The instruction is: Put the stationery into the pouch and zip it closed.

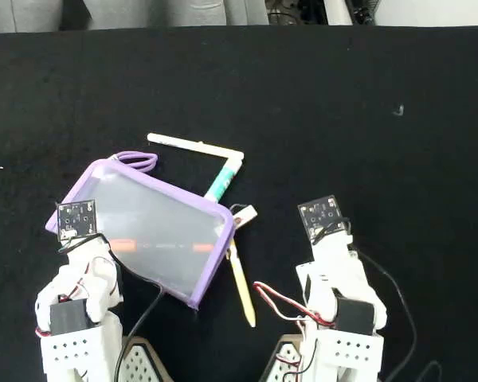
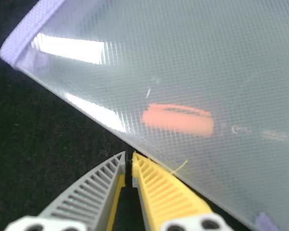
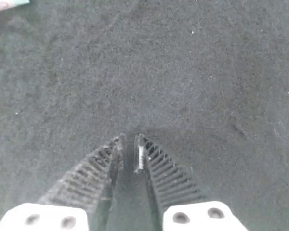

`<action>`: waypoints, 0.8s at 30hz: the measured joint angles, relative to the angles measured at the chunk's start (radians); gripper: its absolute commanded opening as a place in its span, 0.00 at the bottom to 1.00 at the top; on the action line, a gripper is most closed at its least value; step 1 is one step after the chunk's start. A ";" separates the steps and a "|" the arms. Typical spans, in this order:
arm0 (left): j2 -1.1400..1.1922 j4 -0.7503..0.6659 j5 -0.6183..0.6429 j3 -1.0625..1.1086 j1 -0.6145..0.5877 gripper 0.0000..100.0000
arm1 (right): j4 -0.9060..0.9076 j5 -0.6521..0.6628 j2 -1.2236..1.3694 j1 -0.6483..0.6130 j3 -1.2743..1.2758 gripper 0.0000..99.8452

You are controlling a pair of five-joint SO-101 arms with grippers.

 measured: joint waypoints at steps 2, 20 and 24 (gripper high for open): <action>0.000 0.000 0.000 0.000 0.000 0.03 | 0.000 0.000 0.000 0.000 0.000 0.05; 0.000 0.000 0.000 0.000 0.000 0.03 | 0.000 0.000 0.000 0.000 0.000 0.05; 0.000 -0.005 0.000 0.000 -0.069 0.03 | 0.000 0.000 0.000 0.000 0.000 0.05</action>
